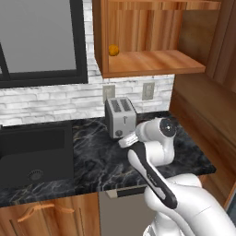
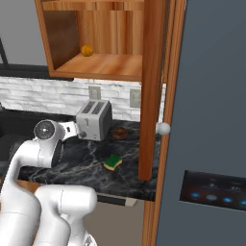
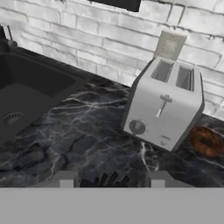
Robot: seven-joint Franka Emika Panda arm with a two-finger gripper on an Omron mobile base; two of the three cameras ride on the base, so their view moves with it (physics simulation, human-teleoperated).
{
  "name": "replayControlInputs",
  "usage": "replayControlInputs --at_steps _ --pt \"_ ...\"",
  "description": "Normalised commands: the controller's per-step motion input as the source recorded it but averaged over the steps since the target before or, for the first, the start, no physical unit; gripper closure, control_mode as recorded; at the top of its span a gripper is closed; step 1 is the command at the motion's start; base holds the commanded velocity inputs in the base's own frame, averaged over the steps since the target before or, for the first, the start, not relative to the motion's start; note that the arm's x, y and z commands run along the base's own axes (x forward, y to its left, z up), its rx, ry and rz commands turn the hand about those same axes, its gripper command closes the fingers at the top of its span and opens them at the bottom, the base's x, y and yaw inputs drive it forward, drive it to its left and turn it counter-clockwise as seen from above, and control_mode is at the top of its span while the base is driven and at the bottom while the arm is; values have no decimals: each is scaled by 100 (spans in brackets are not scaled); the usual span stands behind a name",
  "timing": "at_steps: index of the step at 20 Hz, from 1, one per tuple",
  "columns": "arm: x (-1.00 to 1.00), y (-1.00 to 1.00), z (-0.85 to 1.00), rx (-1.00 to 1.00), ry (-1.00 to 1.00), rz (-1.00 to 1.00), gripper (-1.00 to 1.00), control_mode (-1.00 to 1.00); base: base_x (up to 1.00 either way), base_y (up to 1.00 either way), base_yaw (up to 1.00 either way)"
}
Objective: Pick the dish brush and sponge from the cabinet and place them on the counter.
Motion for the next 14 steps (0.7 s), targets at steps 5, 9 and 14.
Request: replayControlInputs --at_steps 5,9,14 --pt "17 0 -56 -6 5 0 100 -100 0 0 0" --pt "23 0 -56 -5 5 0 100 -100 0 0 0" --pt "25 0 -44 -2 1 0 100 -100 0 0 0"
